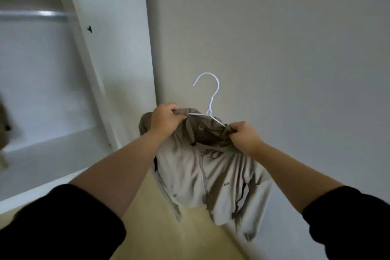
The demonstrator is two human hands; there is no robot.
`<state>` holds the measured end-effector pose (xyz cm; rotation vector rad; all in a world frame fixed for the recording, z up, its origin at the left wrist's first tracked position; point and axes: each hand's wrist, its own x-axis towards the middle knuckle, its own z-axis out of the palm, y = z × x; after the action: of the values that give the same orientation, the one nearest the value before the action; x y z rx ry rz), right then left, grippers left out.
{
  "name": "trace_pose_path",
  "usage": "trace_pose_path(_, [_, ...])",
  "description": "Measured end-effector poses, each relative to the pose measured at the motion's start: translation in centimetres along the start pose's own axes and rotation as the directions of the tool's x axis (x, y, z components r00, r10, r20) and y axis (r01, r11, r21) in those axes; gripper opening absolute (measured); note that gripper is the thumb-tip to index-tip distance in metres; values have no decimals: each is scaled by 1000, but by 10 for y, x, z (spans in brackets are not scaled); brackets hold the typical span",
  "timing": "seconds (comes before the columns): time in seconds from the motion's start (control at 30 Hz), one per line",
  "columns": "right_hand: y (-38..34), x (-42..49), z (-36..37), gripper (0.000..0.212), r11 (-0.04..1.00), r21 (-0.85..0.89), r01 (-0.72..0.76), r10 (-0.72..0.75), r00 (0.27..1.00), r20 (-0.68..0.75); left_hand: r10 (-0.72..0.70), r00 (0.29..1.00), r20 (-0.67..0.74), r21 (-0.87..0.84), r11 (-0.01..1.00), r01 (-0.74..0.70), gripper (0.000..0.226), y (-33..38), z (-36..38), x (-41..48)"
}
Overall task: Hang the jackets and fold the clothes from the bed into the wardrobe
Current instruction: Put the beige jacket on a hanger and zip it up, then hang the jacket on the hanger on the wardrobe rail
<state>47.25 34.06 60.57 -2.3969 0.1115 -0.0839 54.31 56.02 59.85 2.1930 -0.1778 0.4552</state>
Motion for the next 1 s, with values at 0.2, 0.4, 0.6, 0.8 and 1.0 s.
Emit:
trace_pose_path(0.2, [-157, -8, -9, 19, 847, 497, -188, 67, 965, 252, -120, 988, 93, 175, 979, 102, 49, 31, -147, 43])
trace_pose_path(0.4, [-271, -2, 40, 25, 788, 554, -267, 62, 931, 360, -307, 921, 238, 172, 947, 271, 19, 2, -285, 39])
trace_pose_path(0.6, [-368, 11, 122, 18, 701, 634, -326, 29, 901, 432, -458, 796, 396, 136, 887, 442, 20, -42, -386, 19])
trace_pose_path(0.8, [-451, 27, 205, 21, 699, 605, -382, -34, 827, 562, -538, 630, 560, 306, 841, 446, 47, -98, -441, 19])
trace_pose_path(1.0, [-514, 71, 297, 21, 712, 608, -350, -137, 781, 610, -554, 761, 338, 385, 819, 425, 35, -190, -470, 48])
